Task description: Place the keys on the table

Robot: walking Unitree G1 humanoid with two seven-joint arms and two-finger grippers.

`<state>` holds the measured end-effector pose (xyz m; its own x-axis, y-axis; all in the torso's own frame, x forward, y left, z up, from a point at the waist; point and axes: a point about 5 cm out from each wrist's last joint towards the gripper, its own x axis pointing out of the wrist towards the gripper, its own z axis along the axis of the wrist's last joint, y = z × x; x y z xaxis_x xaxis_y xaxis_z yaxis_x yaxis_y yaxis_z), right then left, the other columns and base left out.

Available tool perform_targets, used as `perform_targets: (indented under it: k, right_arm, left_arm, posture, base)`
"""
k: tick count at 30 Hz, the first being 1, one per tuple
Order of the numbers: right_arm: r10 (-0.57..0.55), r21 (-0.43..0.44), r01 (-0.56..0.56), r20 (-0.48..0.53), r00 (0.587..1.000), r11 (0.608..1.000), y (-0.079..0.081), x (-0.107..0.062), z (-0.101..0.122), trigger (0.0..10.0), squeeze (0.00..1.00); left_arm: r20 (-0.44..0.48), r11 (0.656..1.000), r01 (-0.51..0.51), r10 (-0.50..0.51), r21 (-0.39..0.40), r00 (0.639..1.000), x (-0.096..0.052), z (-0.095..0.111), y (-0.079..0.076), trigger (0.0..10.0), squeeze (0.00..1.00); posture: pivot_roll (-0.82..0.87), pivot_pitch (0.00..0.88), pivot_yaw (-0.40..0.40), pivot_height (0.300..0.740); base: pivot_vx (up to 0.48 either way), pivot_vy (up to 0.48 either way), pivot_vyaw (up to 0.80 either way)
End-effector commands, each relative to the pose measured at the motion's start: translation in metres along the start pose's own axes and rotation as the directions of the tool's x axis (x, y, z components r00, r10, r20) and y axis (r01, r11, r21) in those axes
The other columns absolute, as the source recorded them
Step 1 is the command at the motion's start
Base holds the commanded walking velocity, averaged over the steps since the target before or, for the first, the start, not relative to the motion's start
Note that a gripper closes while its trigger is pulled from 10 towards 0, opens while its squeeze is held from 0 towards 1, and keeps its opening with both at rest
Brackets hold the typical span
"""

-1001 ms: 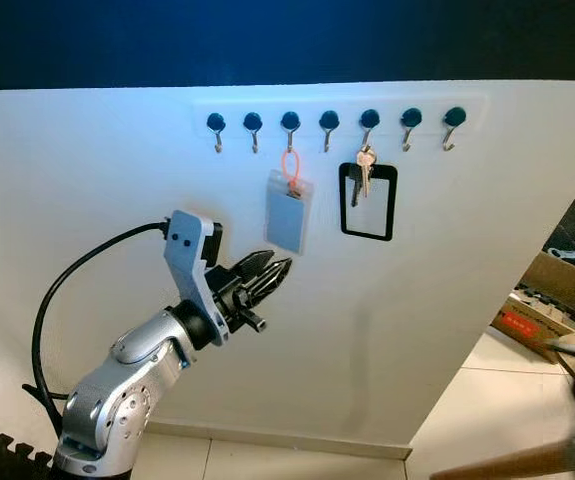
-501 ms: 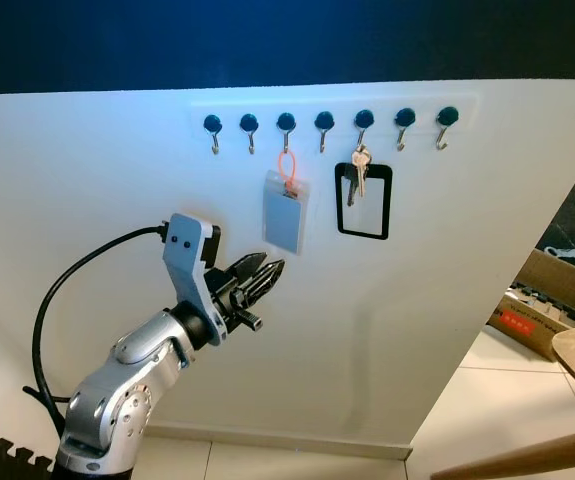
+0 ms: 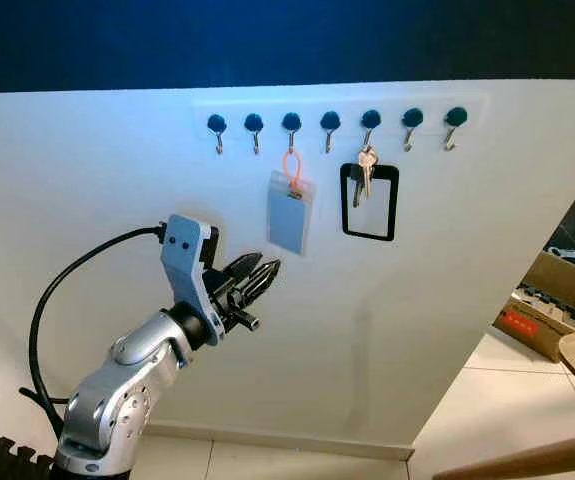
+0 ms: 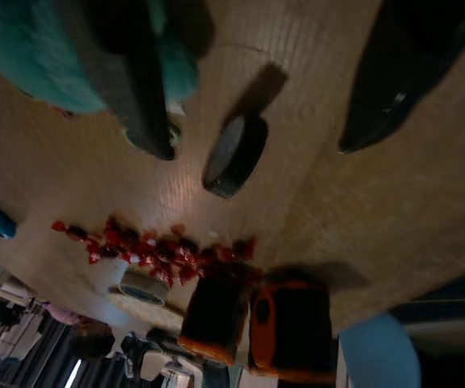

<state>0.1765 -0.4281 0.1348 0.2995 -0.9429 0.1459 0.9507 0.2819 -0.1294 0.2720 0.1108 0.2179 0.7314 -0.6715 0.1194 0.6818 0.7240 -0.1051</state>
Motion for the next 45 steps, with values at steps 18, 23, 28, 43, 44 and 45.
perform_targets:
  k: [18, 23, 28, 43, 44, 45]
  right_arm:
    - [0.628, 0.088, -0.772, 0.527, 0.572, 0.629, 0.135, -0.111, 0.127, 10.0, 0.00]
    - [0.783, 0.039, -0.906, 0.489, 0.385, 0.421, 0.164, -0.175, 0.113, 10.0, 0.00]
    - [0.835, 0.085, -0.951, 0.460, 0.301, 0.296, 0.176, -0.222, 0.106, 10.0, 0.00]
    - [0.882, 0.053, -0.962, 0.388, 0.266, 0.267, 0.181, -0.235, 0.088, 10.0, 0.00]
    - [0.883, 0.054, -0.961, 0.383, 0.271, 0.272, 0.181, -0.235, 0.087, 10.0, 0.00]
    - [0.883, 0.056, -0.960, 0.381, 0.275, 0.274, 0.181, -0.236, 0.086, 10.0, 0.00]
  left_arm:
    - [0.014, 0.972, -0.151, 0.151, 0.180, 0.988, 0.003, 0.005, 0.017, 10.0, 0.00]
    - [0.089, 0.936, -0.189, 0.170, 0.296, 0.981, 0.008, 0.014, 0.006, 10.0, 0.00]
    - [0.112, 0.938, -0.176, 0.149, 0.298, 0.982, 0.013, 0.013, -0.008, 10.0, 0.00]
    - [0.325, 0.964, -0.194, 0.127, 0.182, 0.937, 0.049, 0.061, -0.017, 10.0, 0.00]
    - [0.315, 0.964, -0.177, 0.107, 0.201, 0.943, 0.053, 0.062, -0.017, 10.0, 0.00]
    - [0.306, 0.961, -0.168, 0.096, 0.221, 0.947, 0.056, 0.062, -0.016, 10.0, 0.00]
  posture:
    - [0.00, 0.119, 0.082, 0.740]
    - [0.00, 0.121, 0.074, 0.740]
    - [0.00, 0.120, 0.064, 0.740]
    - [0.01, 0.116, 0.049, 0.740]
    - [0.01, 0.117, 0.050, 0.740]
    - [0.01, 0.117, 0.050, 0.740]
  base:
    - [0.000, 0.000, 0.00]
    - [0.000, 0.000, 0.00]
    - [0.000, 0.000, 0.00]
    - [0.000, 0.000, 0.00]
    - [0.000, 0.000, 0.00]
    - [0.000, 0.000, 0.00]
